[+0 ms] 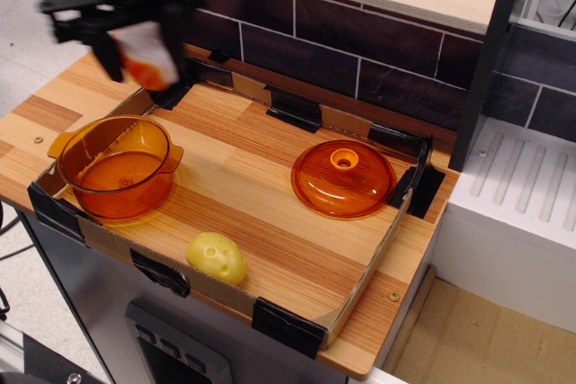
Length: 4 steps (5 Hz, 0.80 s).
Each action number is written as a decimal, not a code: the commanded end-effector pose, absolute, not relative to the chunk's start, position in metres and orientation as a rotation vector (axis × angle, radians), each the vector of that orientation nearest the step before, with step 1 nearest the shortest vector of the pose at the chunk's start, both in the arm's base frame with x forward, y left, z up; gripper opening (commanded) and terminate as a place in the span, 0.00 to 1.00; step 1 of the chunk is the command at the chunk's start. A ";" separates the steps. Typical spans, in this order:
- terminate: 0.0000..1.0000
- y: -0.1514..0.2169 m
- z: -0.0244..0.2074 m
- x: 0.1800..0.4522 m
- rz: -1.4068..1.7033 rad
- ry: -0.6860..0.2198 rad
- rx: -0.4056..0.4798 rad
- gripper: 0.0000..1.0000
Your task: Take sushi out of pot
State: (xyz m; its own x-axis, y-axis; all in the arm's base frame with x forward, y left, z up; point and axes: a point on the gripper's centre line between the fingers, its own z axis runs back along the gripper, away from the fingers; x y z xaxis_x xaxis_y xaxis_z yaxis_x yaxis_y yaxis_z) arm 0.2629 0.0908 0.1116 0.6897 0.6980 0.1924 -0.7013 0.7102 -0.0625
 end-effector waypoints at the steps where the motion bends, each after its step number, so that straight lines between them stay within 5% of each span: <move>1: 0.00 0.038 0.110 0.264 0.502 -0.159 -0.051 0.00; 4: 0.00 -0.024 0.051 0.241 0.420 -0.045 -0.007 0.00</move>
